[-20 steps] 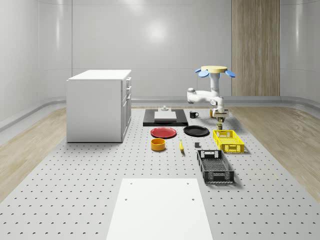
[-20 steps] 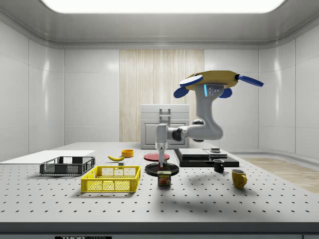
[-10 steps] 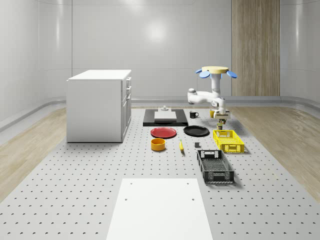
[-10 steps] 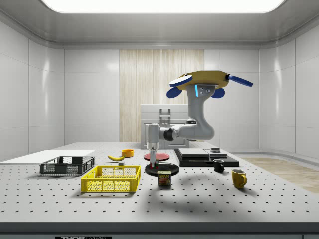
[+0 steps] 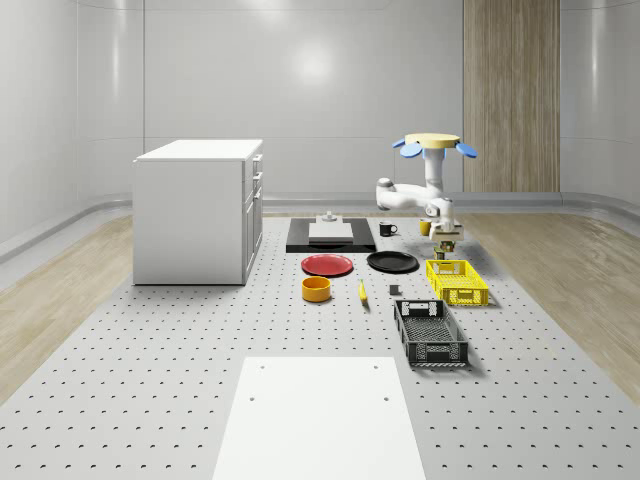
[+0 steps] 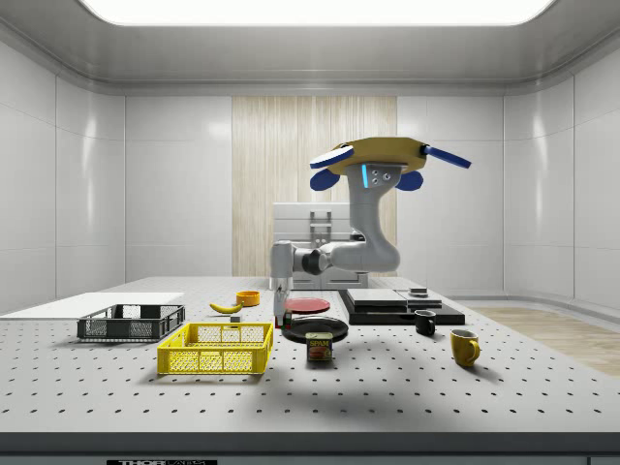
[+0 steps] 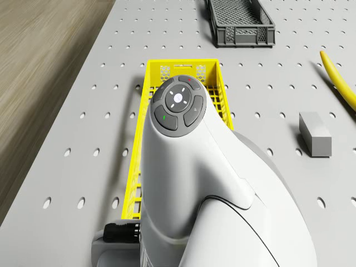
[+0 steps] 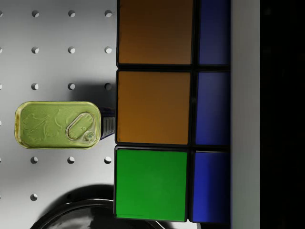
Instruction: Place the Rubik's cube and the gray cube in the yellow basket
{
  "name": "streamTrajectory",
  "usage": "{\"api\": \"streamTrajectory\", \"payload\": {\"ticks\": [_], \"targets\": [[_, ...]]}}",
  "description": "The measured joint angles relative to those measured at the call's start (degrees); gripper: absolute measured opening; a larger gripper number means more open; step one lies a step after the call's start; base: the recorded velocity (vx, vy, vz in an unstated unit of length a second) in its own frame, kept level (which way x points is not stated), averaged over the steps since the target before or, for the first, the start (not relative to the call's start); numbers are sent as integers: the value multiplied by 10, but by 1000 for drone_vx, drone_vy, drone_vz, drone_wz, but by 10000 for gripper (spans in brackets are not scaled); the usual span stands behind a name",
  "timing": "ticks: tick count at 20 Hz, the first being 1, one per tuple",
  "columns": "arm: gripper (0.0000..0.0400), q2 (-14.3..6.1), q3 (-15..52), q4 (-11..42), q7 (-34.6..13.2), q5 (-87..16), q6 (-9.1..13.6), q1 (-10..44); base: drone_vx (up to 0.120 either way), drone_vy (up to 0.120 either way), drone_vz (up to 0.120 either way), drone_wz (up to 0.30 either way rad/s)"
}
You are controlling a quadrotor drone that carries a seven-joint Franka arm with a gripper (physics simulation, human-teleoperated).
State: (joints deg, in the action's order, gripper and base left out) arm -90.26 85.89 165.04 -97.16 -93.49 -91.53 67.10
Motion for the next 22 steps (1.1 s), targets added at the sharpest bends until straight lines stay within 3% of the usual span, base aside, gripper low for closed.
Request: {"api": "streamTrajectory", "payload": {"ticks": [22], "targets": [[321, -12, 2, 0, -1, 5, -11, 1, 120, 0, 0, 0]]}}
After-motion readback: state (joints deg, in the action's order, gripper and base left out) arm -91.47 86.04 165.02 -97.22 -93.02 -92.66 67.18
